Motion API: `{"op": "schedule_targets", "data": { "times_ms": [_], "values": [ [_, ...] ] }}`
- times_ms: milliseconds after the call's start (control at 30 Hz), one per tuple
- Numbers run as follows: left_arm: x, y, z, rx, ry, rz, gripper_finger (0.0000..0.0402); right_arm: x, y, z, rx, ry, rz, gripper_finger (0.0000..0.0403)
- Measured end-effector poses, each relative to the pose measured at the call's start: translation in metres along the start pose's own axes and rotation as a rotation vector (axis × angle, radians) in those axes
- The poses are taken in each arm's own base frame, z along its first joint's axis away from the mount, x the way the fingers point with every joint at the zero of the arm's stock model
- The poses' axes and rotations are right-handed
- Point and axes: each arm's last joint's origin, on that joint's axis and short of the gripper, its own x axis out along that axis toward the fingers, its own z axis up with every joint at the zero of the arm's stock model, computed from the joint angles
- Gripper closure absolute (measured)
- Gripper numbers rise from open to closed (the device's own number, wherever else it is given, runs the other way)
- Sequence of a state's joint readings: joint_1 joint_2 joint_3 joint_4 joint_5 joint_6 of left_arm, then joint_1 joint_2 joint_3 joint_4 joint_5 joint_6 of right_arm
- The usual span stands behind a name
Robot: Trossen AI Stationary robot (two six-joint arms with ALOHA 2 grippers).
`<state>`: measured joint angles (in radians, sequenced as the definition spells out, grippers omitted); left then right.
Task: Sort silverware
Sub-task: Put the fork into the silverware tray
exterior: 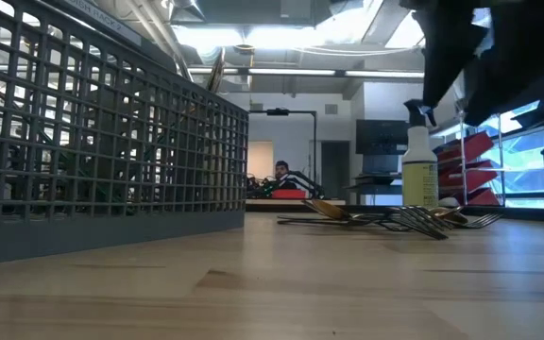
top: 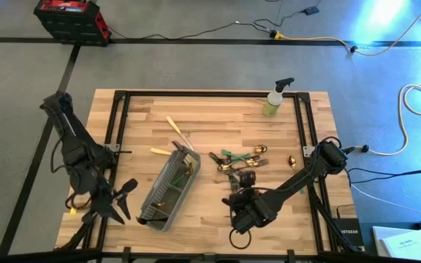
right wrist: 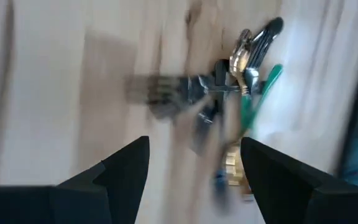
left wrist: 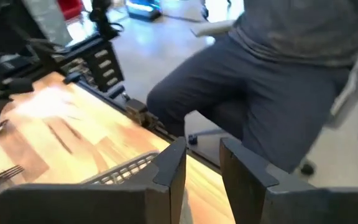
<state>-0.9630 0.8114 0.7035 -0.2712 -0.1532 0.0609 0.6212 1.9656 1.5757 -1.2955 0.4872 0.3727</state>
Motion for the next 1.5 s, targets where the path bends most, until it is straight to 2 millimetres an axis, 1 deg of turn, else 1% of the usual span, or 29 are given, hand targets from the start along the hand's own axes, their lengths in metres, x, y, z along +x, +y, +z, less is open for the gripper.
{"op": "schedule_targets", "data": {
  "times_ms": [100,167,367,533,633,733,800,867,1133,1233,1333,1500],
  "values": [
    [-0.001,0.001,-0.015,-0.095,-0.031,0.042,0.0320,0.001,0.000,-0.001,-0.241,0.014,-0.004,0.0166],
    [-0.001,0.000,-0.023,-0.140,-0.069,0.047,0.0320,0.002,-0.001,0.002,-0.325,-0.011,0.003,0.0166],
    [0.005,-0.010,-0.046,-0.156,-0.173,0.006,0.0320,0.008,-0.003,0.016,-0.626,-0.103,0.073,0.0166],
    [0.008,-0.017,-0.055,-0.171,-0.217,-0.030,0.0320,0.023,-0.012,0.014,-0.920,0.000,0.131,0.0166],
    [0.008,-0.021,-0.057,-0.150,-0.237,-0.046,0.0320,0.034,-0.015,0.013,-1.050,0.061,0.151,0.0166],
    [0.007,-0.023,-0.057,-0.144,-0.239,-0.059,0.0320,0.041,-0.015,0.019,-1.068,0.036,0.149,0.0166],
    [0.007,-0.024,-0.056,-0.140,-0.239,-0.063,0.0320,0.043,-0.014,0.024,-1.056,-0.005,0.141,0.0166],
    [0.007,-0.024,-0.057,-0.139,-0.238,-0.064,0.0320,0.045,-0.012,0.028,-1.080,-0.040,0.133,0.0166],
    [0.006,-0.023,-0.054,-0.168,-0.263,-0.067,0.0320,0.046,-0.012,0.031,-1.171,-0.085,0.159,0.0166],
    [0.006,-0.023,-0.055,-0.151,-0.256,-0.065,0.0320,0.047,-0.012,0.031,-1.269,-0.093,0.146,0.0166],
    [0.006,-0.023,-0.055,-0.138,-0.254,-0.063,0.0320,0.052,-0.013,0.034,-1.348,-0.094,0.137,0.0166],
    [0.007,-0.024,-0.058,-0.137,-0.229,-0.063,0.0320,0.067,-0.017,0.038,-1.378,-0.090,0.183,0.0166]
  ]
}}
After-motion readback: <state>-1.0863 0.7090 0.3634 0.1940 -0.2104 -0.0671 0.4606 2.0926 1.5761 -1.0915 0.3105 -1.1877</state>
